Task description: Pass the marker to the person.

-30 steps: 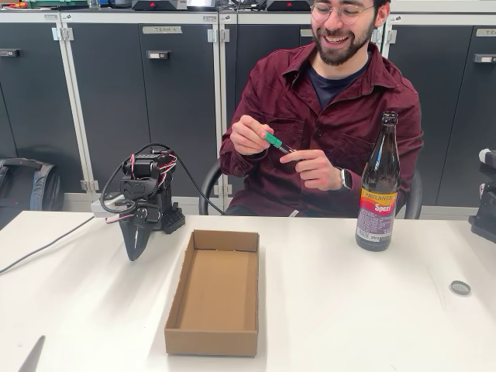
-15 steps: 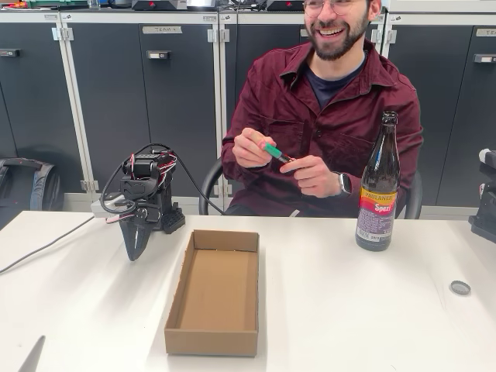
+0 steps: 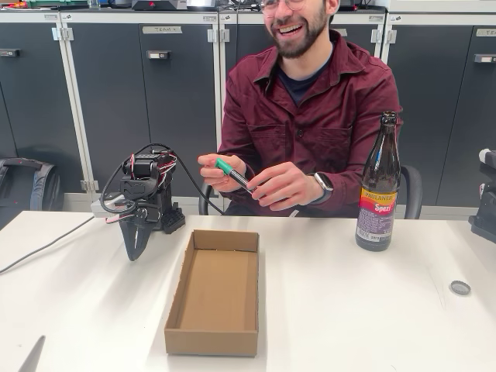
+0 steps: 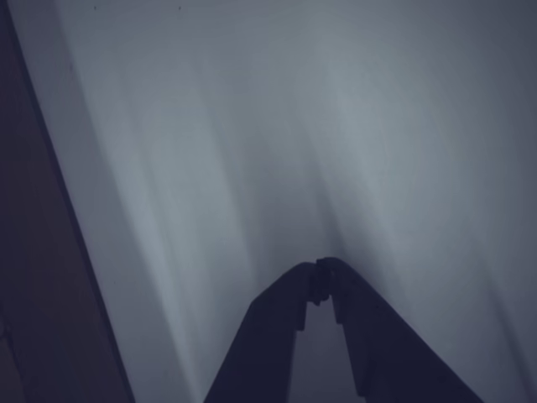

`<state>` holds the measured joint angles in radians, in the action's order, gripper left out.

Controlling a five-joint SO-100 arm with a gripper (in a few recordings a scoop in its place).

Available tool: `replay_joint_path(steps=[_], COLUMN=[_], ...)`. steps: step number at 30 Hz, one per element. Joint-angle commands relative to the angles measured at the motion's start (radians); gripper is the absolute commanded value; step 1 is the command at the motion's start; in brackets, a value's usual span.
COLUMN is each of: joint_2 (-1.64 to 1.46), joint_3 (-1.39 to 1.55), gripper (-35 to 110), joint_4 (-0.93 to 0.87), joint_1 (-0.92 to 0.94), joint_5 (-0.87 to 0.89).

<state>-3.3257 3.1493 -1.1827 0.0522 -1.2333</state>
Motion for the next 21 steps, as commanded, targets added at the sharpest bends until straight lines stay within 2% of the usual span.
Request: replay_joint_path(steps=[1,21], joint_2=[-0.005,-0.005], joint_3=[0.023,0.023], gripper=[-5,-5], joint_4=[0.012,0.002], joint_1=[0.005,-0.002], joint_5=[-0.012,-0.012])
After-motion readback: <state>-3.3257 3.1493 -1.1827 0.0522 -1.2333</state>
